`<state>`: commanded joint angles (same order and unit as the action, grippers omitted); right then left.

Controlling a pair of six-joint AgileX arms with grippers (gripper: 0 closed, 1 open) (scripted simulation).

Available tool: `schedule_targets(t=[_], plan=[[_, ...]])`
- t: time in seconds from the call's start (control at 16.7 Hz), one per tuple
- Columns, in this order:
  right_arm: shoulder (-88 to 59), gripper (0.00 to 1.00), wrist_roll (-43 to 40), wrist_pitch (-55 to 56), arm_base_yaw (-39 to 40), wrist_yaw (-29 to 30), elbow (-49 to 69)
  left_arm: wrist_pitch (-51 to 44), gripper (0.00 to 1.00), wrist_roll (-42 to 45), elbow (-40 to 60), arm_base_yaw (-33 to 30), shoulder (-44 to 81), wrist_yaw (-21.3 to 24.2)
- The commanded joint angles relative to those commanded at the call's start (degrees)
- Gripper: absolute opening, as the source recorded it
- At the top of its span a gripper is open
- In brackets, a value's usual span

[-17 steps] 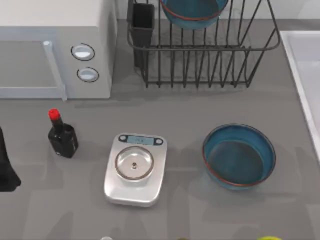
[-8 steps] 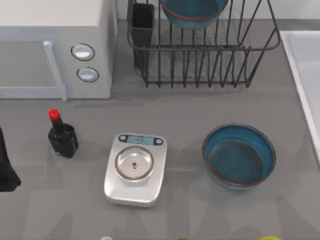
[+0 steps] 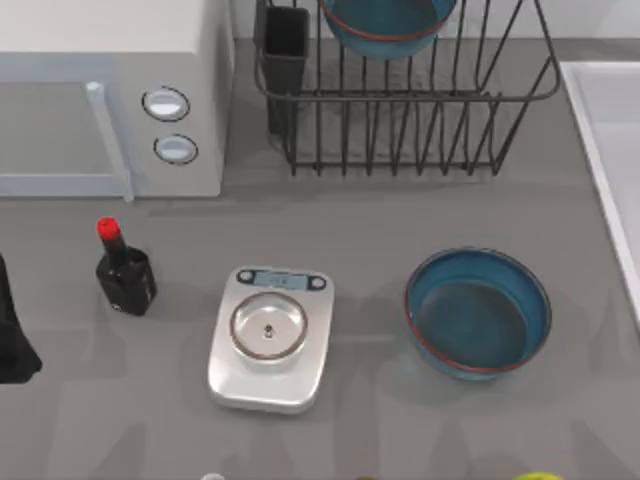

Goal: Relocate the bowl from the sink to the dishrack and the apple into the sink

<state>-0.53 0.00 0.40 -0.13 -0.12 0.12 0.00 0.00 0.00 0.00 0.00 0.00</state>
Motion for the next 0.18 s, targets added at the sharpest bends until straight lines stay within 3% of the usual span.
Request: schedule_targets(t=[0.18], plan=[[0.5,1.0,0.0,-0.4,0.1,0.1,-0.1,0.0,1.0,0.0,0.0,0.0,0.0,0.0]])
